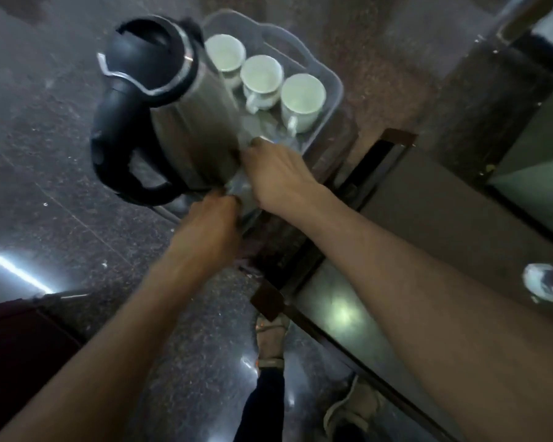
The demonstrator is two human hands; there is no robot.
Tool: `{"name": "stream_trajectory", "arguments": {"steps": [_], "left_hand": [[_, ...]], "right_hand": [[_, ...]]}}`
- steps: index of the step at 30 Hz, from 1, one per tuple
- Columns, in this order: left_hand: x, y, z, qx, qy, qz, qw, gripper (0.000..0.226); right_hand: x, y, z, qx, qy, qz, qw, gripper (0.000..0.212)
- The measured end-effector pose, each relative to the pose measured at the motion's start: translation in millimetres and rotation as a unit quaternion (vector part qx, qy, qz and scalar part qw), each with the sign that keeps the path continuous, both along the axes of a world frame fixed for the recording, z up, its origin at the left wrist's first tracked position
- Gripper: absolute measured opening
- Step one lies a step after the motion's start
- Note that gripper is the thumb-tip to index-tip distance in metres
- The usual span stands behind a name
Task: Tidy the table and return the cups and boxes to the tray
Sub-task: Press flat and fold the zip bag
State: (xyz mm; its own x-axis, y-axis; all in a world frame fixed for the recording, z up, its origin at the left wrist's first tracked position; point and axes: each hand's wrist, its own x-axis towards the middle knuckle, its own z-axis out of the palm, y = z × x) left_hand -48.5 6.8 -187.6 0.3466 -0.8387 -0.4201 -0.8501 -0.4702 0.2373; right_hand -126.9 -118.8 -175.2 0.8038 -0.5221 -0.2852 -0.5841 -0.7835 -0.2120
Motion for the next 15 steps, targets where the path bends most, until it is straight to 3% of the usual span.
{"name": "stream_trajectory", "arguments": {"steps": [3, 7, 11, 15], "left_hand": [[-6, -4, 20, -0.071, -0.023, 0.033, 0.997, 0.014], [-51, -1, 46, -0.134, 0.007, 0.073, 0.988, 0.041], [-159, 5, 52, -0.124, 0.056, -0.026, 0.990, 0.036], [-278, 10, 17, -0.032, 0.160, -0.150, 0.975, 0.038]], "right_hand": [[-29, 14, 18, -0.027, -0.103, -0.052, 0.993, 0.028], [-119, 61, 18, -0.036, -0.202, -0.170, 0.964, 0.030], [-257, 110, -5, 0.044, -0.118, -0.318, 0.940, 0.040], [-402, 144, -15, 0.033, -0.026, -0.468, 0.883, 0.043]]}}
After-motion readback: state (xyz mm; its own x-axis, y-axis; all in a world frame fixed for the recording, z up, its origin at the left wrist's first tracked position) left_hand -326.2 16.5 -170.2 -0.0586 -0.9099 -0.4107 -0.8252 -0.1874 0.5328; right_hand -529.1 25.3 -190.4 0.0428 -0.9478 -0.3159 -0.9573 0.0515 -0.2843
